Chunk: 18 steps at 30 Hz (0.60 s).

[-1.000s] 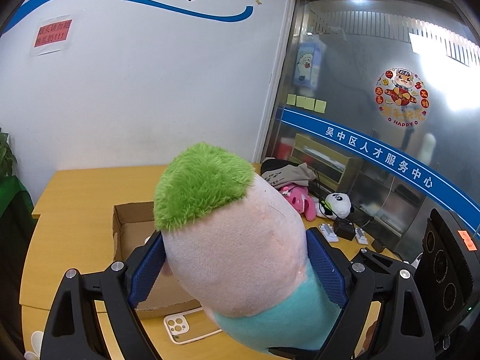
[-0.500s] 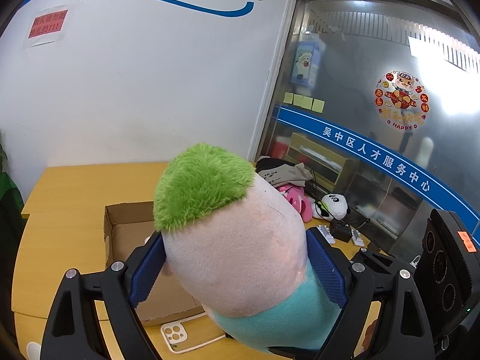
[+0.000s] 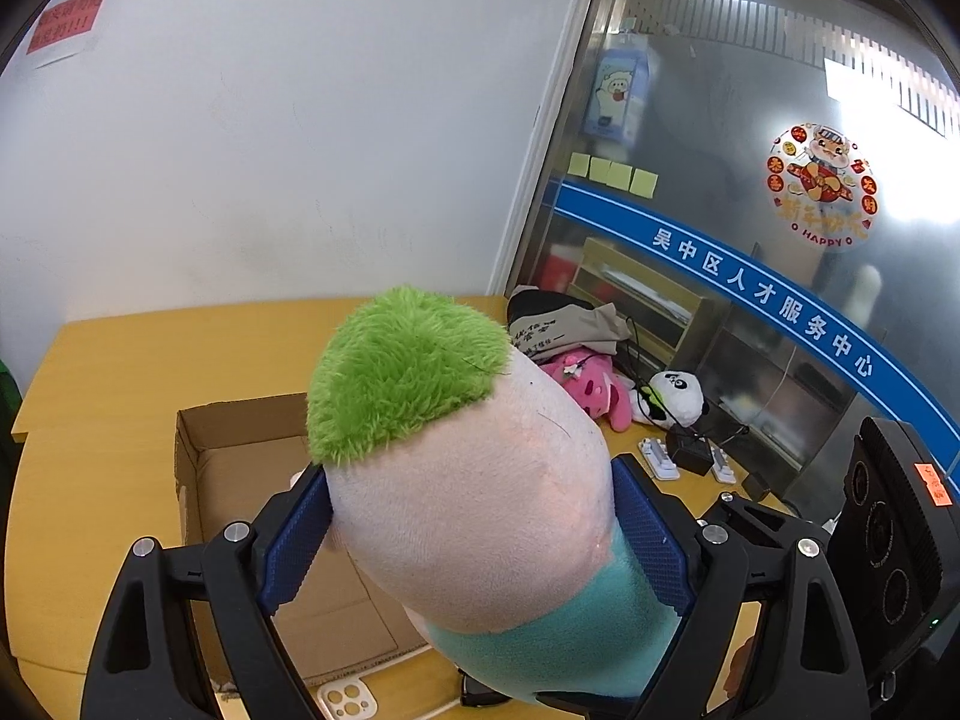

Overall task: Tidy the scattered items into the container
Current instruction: 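Lift the plush pig with the left tool and carry it over the box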

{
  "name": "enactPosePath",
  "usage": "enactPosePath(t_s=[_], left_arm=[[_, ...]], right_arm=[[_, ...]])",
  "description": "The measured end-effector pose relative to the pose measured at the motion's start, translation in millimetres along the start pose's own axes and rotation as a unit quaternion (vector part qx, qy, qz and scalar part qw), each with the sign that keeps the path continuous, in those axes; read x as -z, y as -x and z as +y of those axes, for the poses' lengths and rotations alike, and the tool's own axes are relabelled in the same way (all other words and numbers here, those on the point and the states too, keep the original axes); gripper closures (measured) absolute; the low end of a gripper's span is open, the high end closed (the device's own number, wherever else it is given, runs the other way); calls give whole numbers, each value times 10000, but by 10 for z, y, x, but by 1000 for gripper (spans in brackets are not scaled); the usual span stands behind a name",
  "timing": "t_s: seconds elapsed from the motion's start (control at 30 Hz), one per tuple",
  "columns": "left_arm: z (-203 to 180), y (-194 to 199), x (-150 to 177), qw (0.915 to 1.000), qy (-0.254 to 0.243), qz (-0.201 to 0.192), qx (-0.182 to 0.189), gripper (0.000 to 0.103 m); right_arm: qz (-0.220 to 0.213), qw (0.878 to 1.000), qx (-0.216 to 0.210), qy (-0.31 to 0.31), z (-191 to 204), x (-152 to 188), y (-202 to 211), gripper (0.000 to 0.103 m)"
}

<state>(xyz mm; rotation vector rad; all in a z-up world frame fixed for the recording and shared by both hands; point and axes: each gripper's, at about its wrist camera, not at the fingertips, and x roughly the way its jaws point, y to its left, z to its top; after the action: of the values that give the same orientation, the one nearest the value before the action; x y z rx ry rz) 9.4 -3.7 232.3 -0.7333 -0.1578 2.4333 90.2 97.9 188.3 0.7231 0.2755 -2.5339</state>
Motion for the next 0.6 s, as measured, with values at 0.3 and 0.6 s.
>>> enactPosePath(t_s=[0.3, 0.6], left_arm=[[324, -554, -27, 9994, 125, 331, 0, 12], [671, -959, -107, 9980, 264, 571, -14, 12]], right_arm=[[292, 9993, -136, -198, -340, 53, -449, 23], [486, 9980, -233, -324, -559, 15, -874, 23]])
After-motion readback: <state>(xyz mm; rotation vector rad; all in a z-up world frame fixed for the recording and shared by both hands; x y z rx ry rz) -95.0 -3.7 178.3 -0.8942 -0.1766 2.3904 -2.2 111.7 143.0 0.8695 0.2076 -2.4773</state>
